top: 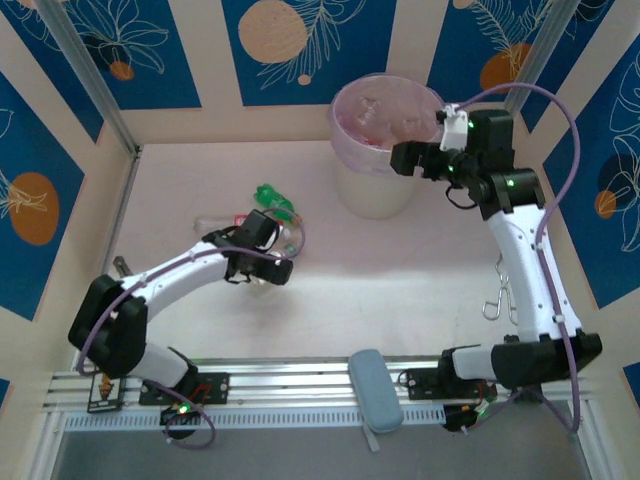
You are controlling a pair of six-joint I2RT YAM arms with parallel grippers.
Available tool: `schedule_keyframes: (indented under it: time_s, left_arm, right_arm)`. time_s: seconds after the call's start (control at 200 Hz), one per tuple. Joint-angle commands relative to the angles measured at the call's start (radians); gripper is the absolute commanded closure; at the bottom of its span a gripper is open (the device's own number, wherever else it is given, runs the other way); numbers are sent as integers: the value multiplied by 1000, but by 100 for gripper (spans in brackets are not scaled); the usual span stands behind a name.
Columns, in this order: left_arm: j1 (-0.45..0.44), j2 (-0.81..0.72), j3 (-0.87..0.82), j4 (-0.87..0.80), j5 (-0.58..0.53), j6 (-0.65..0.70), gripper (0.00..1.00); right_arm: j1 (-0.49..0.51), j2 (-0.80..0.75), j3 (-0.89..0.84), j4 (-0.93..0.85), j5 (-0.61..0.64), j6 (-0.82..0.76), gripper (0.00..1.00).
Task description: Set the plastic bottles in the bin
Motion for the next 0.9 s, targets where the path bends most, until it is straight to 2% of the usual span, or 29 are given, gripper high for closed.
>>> schedule_keyframes:
  time_s: [0.0, 0.195, 0.34, 0.51, 0.76, 0.895]
  left_arm:
    - [11, 39, 52, -56, 53, 94, 2]
    - [8, 91, 58, -64, 106, 104, 10]
    - [-1, 143, 77, -82, 34, 115, 11]
    - [-25, 192, 94, -77, 3, 108, 17]
    - [-52, 235, 102, -75, -18, 88, 26]
    - [-66, 237, 95, -56, -20, 72, 35]
  right_arm:
    - [-13, -100, -93, 2, -52, 48, 1]
    - [-38, -226, -250, -45, -54, 70, 1]
    - [-60, -286, -363, -33, -91, 120, 1]
    - [-60, -325, -496, 34, -152, 206, 1]
    - [-51, -317, -540, 54, -167, 223, 1]
    - [-51, -314, -555, 62, -165, 225, 1]
